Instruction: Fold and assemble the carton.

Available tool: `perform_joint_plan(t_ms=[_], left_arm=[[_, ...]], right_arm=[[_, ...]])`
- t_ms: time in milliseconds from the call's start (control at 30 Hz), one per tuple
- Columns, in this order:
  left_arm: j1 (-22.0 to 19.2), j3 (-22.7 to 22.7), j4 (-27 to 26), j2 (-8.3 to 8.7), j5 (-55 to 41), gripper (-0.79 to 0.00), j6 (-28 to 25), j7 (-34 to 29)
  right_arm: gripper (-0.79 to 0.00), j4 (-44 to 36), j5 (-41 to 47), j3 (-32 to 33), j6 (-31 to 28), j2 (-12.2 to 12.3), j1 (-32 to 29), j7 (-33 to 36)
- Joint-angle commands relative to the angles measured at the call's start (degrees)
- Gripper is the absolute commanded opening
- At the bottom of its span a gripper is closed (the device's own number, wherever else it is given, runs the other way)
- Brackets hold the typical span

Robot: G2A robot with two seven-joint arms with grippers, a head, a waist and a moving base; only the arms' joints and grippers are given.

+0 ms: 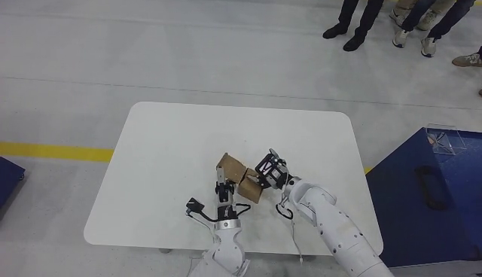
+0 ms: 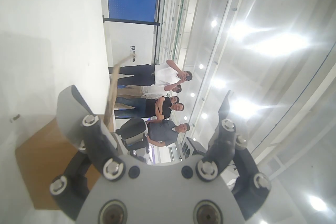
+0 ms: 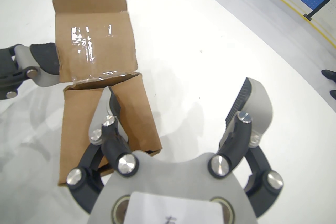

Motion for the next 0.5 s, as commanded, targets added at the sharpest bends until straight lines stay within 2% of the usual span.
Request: perform_joint_plan(t_ms=[0, 200, 467], left_arm=[[-0.34, -0.27, 0.10, -0.02, 0.66, 0.000, -0.61, -0.43], [-0.34, -1.01, -0.62, 0.06, 1.95, 0.000, -2.60, -3.66], [0.92, -1.60, -1.39, 0.05, 2.22, 0.000, -0.86, -7.70]], right_arm=[[0.000, -0.06, -0.20, -0.04, 0.05, -0.02, -0.03, 0.00], [0.000, -0.29, -0.55, 0.62, 0.37, 0.08, -0.34, -0.30], [0.000, -1.80, -1.04, 4.13, 1.76, 0.90, -1.24, -0.48]])
